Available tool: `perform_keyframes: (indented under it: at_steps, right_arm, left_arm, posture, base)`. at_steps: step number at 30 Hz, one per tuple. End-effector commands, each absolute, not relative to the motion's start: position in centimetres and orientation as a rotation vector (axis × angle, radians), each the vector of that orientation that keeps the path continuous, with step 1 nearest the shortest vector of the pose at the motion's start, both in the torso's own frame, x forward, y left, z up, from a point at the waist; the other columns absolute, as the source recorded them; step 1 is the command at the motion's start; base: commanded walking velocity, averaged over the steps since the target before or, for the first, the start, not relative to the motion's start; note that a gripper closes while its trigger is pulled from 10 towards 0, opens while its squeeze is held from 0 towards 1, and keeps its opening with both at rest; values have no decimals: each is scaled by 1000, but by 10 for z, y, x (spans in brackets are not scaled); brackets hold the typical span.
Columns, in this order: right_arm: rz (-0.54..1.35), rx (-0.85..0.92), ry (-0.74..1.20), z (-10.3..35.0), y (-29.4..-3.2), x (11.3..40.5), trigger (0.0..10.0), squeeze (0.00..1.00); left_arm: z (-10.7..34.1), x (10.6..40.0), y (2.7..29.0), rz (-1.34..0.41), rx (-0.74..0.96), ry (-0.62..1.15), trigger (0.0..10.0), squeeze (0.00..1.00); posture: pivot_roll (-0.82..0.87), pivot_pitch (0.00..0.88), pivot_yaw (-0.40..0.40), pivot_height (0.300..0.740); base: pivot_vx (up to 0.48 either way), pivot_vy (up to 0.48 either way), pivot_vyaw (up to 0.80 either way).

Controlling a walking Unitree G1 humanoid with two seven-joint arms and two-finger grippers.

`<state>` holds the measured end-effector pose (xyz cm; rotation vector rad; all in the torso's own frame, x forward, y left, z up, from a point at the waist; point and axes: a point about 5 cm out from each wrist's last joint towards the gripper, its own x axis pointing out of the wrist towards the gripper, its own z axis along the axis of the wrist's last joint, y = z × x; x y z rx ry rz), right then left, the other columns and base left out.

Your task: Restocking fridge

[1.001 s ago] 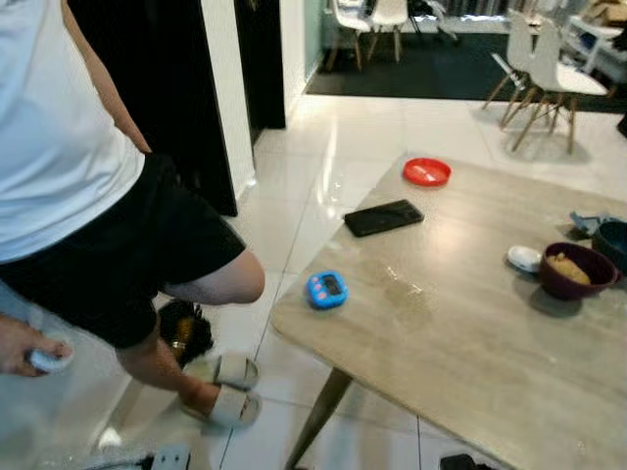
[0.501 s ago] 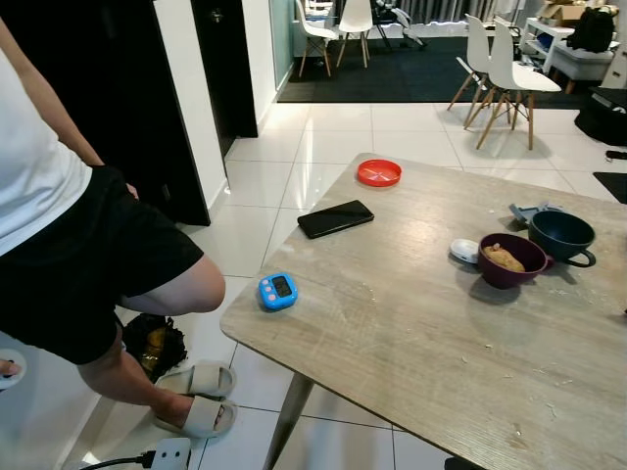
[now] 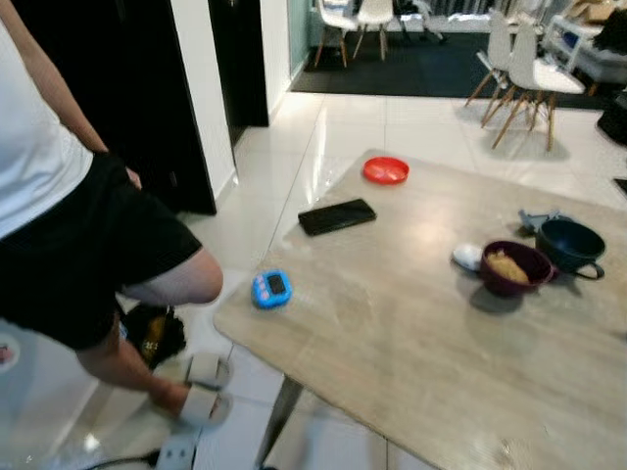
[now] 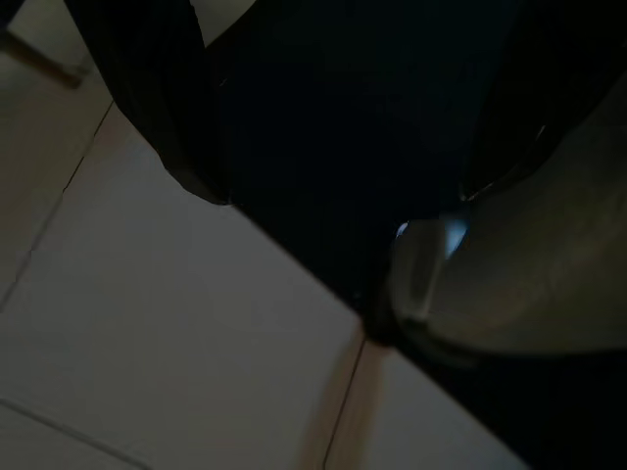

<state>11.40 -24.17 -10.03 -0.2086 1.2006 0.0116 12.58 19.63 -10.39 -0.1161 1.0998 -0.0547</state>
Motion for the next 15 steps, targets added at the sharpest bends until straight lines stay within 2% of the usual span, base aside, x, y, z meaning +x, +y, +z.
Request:
perform_keyframes:
  at_steps: [1,9,15]
  right_arm:
    - [25,-201,1212,-103,-236,111,10000,0]
    - [5,-207,1231,-103,-237,109,10000,0]
    - [-114,-205,1272,-104,-241,103,10000,0]
  left_arm:
    - [-103,127,200,-48,-103,1092,10000,0]
    - [-102,130,201,-52,-98,1085,10000,0]
    - [-101,131,200,-55,-106,1077,10000,0]
  posture:
    - [24,0,30,739]
    - [23,0,33,739]
    - [23,0,37,739]
  base:
    - [0,0,0]
    - [0,0,0]
    - [0,0,0]
